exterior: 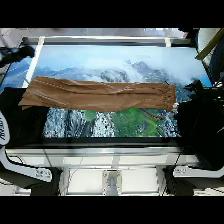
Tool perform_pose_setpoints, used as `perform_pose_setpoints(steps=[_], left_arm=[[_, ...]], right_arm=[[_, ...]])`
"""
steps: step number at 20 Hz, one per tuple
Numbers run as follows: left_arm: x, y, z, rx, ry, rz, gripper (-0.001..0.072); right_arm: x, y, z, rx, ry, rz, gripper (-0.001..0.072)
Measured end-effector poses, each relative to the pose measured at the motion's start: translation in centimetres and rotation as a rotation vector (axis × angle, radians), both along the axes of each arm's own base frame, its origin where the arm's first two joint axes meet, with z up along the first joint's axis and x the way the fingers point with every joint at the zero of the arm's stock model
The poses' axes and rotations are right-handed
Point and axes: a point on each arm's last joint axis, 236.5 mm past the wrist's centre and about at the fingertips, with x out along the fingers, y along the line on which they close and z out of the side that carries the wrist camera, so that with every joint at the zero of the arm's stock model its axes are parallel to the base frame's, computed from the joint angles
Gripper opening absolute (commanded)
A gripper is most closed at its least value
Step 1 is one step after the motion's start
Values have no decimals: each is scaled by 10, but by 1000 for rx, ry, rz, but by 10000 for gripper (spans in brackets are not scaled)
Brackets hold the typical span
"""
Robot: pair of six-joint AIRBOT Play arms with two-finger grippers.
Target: Fold the clothes and pants, and hang the long-sleeved shirts on hangers.
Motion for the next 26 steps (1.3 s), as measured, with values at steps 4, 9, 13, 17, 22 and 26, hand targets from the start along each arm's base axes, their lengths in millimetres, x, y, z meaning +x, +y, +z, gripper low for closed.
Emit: perform_pose_setpoints(steps=[4,9,13,17,22,26], left_arm=[[-9,-134,0,85,13,-296,611],[-41,-276,-16,175,11,-599,611],[-60,-331,-45,224,43,-721,611],[-66,-351,-65,240,72,-763,611],[-68,-356,-73,249,83,-776,611],[-68,-357,-75,250,86,-778,609]], right_arm=[[14,-9,-17,13,35,81,641],[25,-3,-64,76,118,184,660],[25,7,-95,101,159,255,660],[19,17,-104,117,179,317,659],[16,47,-107,129,193,425,628],[19,75,-109,125,190,506,242]])
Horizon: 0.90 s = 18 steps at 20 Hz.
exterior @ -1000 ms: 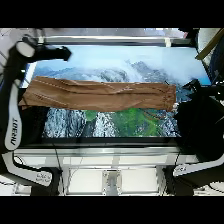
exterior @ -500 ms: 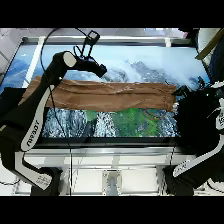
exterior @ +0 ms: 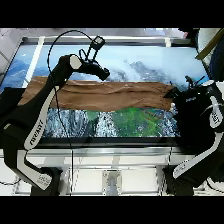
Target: Fold the clothes and pants, and hang the long-sleeved shirts on hangers.
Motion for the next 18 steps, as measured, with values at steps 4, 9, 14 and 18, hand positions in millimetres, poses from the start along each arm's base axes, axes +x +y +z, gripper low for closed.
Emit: perform_pose_setpoints(steps=[4,9,14,18], left_arm=[[0,-2,-8,5,13,-2,12],[-11,-23,-43,-39,132,-10,12],[-53,-72,-107,-76,354,-85,12],[-71,-88,-139,-60,433,-113,11]], right_arm=[[11,21,17,71,-51,7,29],[37,41,93,167,-210,21,28],[57,84,187,216,-321,57,28],[61,145,218,191,-316,107,28]])
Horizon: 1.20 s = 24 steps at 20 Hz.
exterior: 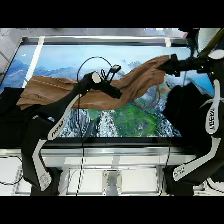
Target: Fold the clothes and pants, and hang the long-sleeved shirts on hangers.
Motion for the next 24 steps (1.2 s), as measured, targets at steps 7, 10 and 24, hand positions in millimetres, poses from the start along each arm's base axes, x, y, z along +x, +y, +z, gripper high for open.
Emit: perform_pose_setpoints(steps=[7,10,24], left_arm=[[56,120,85,26,-108,190,12],[63,200,144,26,-159,303,12],[21,305,202,68,-126,410,12]], right_arm=[[-12,128,-4,-55,27,88,28],[-13,200,-4,-28,-35,107,29],[-12,248,-56,-168,-67,165,503]])
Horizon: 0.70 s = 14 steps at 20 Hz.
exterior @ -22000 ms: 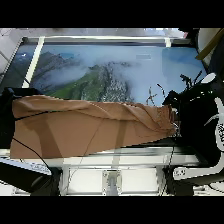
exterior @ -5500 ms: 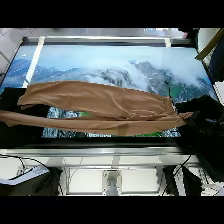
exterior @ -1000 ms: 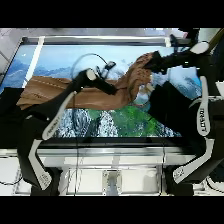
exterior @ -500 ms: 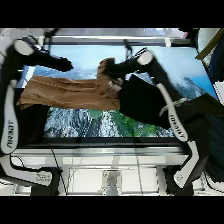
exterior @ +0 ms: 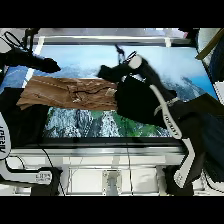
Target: Fold the clothes and pants, and hang the long-sleeved shirts on hangers.
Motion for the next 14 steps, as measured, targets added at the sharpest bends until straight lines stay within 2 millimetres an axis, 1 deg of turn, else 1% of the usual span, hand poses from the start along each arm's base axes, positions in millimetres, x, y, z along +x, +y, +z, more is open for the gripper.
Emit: perform_pose_setpoints(steps=[1,4,5,6,7,8,9,10,12,14], left_arm=[[-1,0,0,2,1,-3,12],[-2,1,0,5,1,-7,12],[-2,1,0,5,1,-8,12],[-2,1,0,5,2,-8,12],[-2,1,0,5,2,-9,12],[-2,1,0,5,3,-11,12],[-2,1,0,6,3,-11,12],[-2,1,0,5,3,-11,12],[-2,1,0,5,4,-11,12],[-2,1,0,5,4,-10,12]], right_arm=[[2,-31,0,-65,10,-3,503],[-1,-142,-1,-307,53,-64,502],[-4,-173,0,-366,68,-90,500],[-9,-205,-4,-425,95,-117,500],[-15,-226,-10,-462,127,-133,500],[-21,-245,-18,-488,159,-148,500],[-26,-259,-27,-508,188,-161,496],[-33,-272,-42,-530,227,-170,428],[-44,-287,-66,-558,273,-173,304],[-55,-298,-89,-584,311,-165,89]])
